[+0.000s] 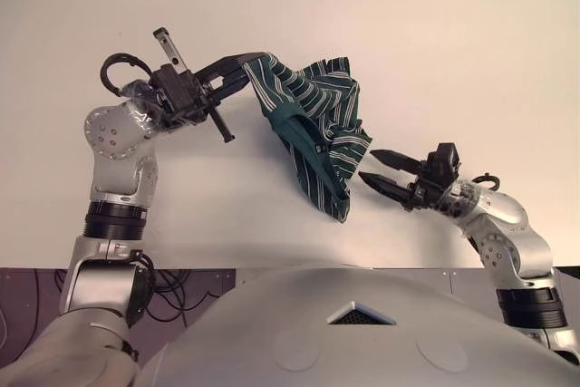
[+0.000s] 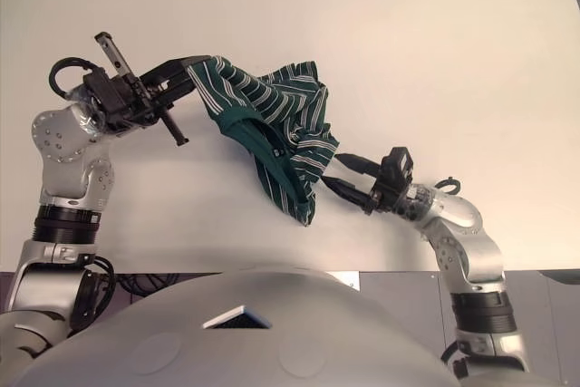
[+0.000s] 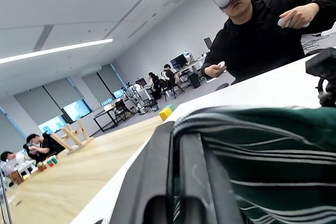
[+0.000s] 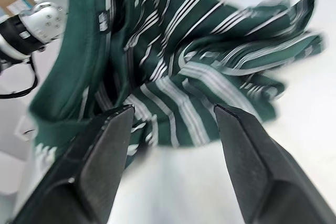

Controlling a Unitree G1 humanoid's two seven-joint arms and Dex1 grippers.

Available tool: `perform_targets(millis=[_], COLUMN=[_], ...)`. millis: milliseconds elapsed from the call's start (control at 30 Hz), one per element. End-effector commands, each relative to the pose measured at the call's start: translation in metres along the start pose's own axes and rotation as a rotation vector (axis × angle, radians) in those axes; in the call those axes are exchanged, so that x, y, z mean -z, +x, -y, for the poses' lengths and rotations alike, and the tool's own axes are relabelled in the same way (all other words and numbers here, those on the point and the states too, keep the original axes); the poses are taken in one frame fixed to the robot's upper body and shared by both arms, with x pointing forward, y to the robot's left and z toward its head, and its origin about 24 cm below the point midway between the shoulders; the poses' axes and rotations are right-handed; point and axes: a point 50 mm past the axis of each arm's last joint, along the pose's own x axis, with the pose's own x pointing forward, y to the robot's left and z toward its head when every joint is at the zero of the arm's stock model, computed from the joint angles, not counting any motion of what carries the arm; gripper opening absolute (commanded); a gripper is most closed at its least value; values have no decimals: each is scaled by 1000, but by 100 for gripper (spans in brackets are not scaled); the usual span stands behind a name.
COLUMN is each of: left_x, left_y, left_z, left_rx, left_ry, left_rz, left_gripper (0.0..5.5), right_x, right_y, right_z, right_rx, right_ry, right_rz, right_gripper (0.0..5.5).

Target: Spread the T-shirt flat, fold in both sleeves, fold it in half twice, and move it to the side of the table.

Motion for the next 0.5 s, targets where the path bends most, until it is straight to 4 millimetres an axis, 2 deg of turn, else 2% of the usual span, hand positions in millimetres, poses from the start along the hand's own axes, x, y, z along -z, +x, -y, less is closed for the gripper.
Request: perform_targets(millis=[33,233,500], left_x=[-3,-3,-9], left_y=[4,10,16], left_z=[4,8,7], left_rx=[7,17,26], left_ry=[15,33,46], left_rz=[-18,-45,-40], left_gripper=[3,3,3], right_x=[-6,12,25], right_y=[-7,-6,7], right_z=[-11,-27,-33], right_rx=[-73,-147,-147], right_ry=[23,5,-32], right_rz=[45,8,-7], right_gripper=[280,280,280])
